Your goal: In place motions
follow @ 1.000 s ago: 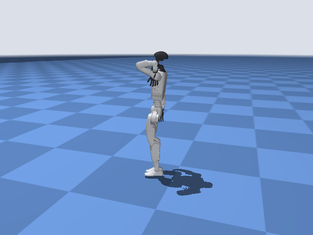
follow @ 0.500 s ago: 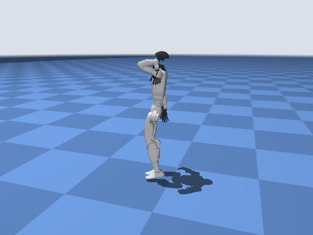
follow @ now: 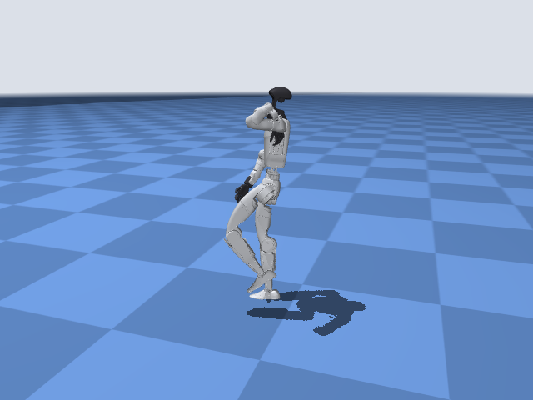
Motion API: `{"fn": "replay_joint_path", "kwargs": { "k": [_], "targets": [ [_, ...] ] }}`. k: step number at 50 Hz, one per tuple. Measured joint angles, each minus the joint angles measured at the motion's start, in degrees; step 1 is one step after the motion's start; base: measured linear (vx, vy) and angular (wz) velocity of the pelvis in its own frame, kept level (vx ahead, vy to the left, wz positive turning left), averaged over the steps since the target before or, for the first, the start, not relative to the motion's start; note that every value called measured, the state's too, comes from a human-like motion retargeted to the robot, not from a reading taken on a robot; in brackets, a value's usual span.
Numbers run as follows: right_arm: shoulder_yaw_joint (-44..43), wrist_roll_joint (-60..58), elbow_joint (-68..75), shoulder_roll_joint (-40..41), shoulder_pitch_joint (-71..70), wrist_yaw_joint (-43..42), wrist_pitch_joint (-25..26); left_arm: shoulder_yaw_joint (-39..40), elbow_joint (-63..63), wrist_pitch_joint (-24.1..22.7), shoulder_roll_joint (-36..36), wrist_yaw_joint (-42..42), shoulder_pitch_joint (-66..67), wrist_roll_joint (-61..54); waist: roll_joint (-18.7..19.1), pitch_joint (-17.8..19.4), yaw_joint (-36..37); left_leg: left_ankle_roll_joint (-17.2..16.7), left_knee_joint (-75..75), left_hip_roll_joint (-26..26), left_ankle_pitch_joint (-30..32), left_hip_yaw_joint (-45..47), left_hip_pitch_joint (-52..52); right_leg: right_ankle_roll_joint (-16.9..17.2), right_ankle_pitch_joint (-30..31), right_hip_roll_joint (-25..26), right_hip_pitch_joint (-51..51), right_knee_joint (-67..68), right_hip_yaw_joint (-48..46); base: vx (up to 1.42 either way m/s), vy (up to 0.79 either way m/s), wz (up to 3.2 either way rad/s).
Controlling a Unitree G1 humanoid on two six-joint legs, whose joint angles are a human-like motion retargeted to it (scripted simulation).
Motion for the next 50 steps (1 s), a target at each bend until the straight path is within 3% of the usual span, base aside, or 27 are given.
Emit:
{"fn": "replay_joint_path", "kwargs": {
  "k": [5, 7, 9, 12, 15, 20, 35, 39, 43, 46, 50],
  "targets": [
    [1.0, -1.0, 0.2, 0.2, 3.1, 0.8, 0.3, -0.8, 0.0, 0.0, -0.3, 0.4, 0.2, -0.1, 3.0, -7.0, -2.1, -1.9, -28.4, -0.7, -0.2, -3.0, 14.3, -0.1, -0.6, 4.6, -2.0, -0.6, -2.4, 0.17, 0.0, 0.46],
    [1.6, -2.0, 0.4, -0.4, 4.8, 0.8, 0.6, -1.1, 0.0, 0.0, 0.6, 0.4, -1.6, 0.0, 4.6, -8.6, -4.1, -4.1, -42.0, -2.0, -4.6, -5.0, 20.2, 0.1, -1.0, 6.2, -2.6, -0.8, -3.3, 0.11, 0.09, 0.5],
    [1.6, -2.7, 1.5, -0.9, 7.2, 0.8, 1.2, -1.4, 0.0, 0.0, 1.3, 0.6, -3.4, -0.1, 6.2, -10.7, -6.4, -3.8, -53.2, -2.9, -8.3, -6.1, 25.5, 0.5, -1.5, 7.8, -2.8, -1.1, -4.7, 0.18, 0.11, 0.59],
    [2.0, -3.2, 4.0, -1.9, 10.0, 1.0, 2.5, -1.2, 0.0, 0.0, 2.0, 0.8, -7.0, -0.3, 7.9, -12.2, -11.5, -5.1, -64.0, -2.0, -2.4, -10.3, 28.8, 1.3, -1.8, 8.3, -2.7, -1.6, -7.6, 0.06, 0.16, 0.86],
    [2.2, -2.3, 5.2, -3.1, 10.7, 0.7, 3.1, -1.0, 0.0, 0.0, 2.3, 1.1, -10.9, -0.7, 7.9, -11.6, -13.8, -4.2, -68.0, -3.2, 0.8, -11.4, 28.8, 1.8, -1.4, 7.4, -3.5, -1.7, -8.7, -0.07, 0.06, 0.45],
    [3.2, -0.9, 4.4, -4.0, 10.2, -0.5, 1.9, -0.6, 0.0, 0.0, -3.1, 3.0, -18.1, -2.9, 5.8, -9.9, -14.6, -3.5, -70.1, -4.5, 2.6, -12.1, 29.3, 2.3, -0.3, 5.8, -3.9, -1.6, -9.3, 0.02, 0.04, 0.09],
    [0.8, -1.9, 2.8, -2.4, 12.7, -0.5, 1.5, -1.2, 0.0, 0.0, -6.2, 2.7, -14.9, -2.3, 2.5, -8.9, -13.8, -1.1, -71.6, -6.2, 2.4, -7.3, 32.6, 3.9, 0.5, 4.1, -3.4, -0.6, -5.4, 0.08, 0.11, -0.3],
    [0.0, -4.1, 4.9, -5.0, 15.0, -1.3, 3.5, -1.3, 0.0, 0.0, -5.5, 2.5, -15.8, -1.9, 2.8, -8.6, -13.3, -0.3, -71.7, -6.3, 2.5, -6.1, 32.9, 4.2, -0.4, 4.2, -3.5, 1.0, -4.3, 0.07, 0.12, -0.28],
    [-0.1, -8.5, 6.4, -8.8, 15.7, -2.7, 5.1, -1.1, 0.0, 0.0, -3.5, 2.6, -19.5, -2.3, 4.7, -5.5, -10.1, 2.2, -70.7, -6.1, 3.7, 0.7, 31.0, 3.2, -0.5, 6.4, -5.7, 7.5, 2.6, 0.05, 0.1, -1.24],
    [-3.1, -10.4, 6.9, -10.6, 17.7, -3.3, 5.2, 0.1, 0.0, 0.0, -6.3, 3.7, -24.0, -3.6, 4.6, -4.2, -12.7, 0.0, -70.4, -4.0, 1.9, -2.5, 33.4, 2.5, 4.9, 5.1, -8.9, 14.9, -1.1, -0.02, 0.07, 0.43],
    [-7.4, -12.2, 8.0, -12.7, 21.0, -4.5, 5.2, -0.8, 0.0, 0.0, -7.0, 3.6, -30.9, -4.0, 5.8, -0.5, -16.2, 0.0, -69.9, -1.7, 2.5, -5.2, 34.6, 0.7, 19.5, 5.3, -15.9, 29.9, -2.9, -0.14, 0.02, 0.6]
  ]
}}
